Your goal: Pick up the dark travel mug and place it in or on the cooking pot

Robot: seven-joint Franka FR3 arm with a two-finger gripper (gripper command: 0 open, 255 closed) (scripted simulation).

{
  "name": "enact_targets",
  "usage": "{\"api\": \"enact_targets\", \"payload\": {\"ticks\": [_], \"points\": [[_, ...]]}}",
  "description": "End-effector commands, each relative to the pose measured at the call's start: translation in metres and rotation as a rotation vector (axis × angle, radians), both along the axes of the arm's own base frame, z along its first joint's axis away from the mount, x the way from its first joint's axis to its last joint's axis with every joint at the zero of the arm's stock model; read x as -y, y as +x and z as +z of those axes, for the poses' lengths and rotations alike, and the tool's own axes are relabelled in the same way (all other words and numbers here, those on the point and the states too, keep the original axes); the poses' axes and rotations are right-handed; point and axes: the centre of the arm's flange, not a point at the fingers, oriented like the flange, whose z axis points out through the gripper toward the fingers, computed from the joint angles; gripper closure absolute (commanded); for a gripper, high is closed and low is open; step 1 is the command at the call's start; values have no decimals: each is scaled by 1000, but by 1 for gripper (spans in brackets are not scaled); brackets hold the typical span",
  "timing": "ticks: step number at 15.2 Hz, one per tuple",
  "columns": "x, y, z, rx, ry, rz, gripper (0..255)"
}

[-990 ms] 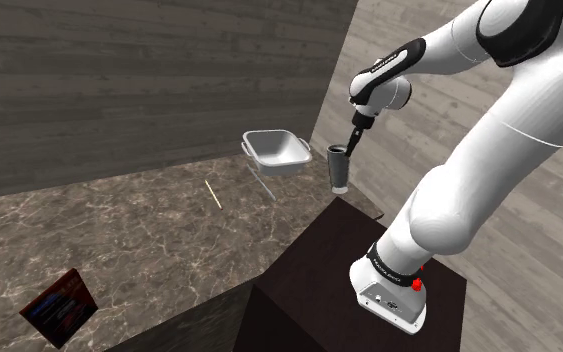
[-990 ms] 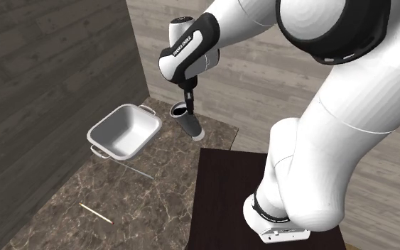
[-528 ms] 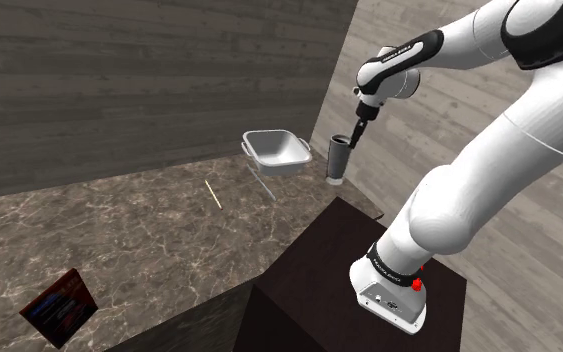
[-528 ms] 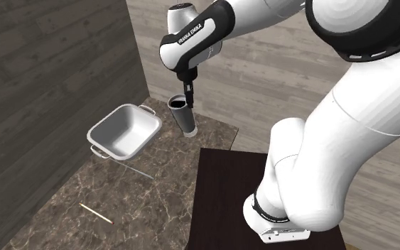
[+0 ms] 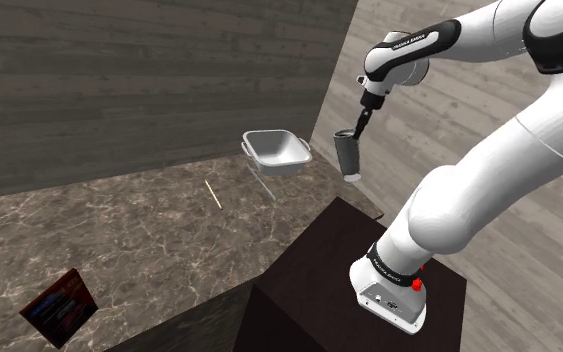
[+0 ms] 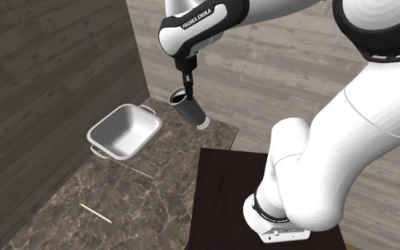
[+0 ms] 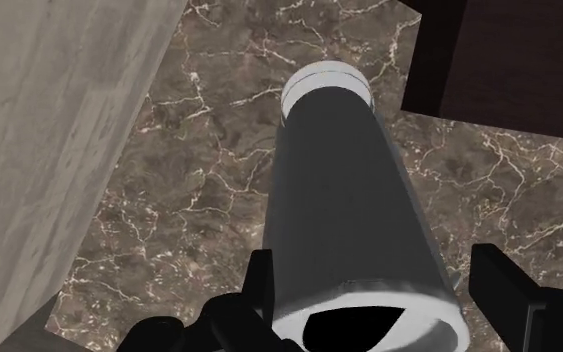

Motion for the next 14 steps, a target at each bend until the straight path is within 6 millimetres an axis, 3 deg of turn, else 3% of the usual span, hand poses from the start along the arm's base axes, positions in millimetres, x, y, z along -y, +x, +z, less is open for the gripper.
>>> {"api": "enact_targets", "payload": {"ticks": [1, 9, 14], "points": [[1, 0, 12, 1, -1, 0, 255], [1, 0, 50, 1, -1, 0, 255], [-6, 61, 72, 1, -1, 0, 255]]}}
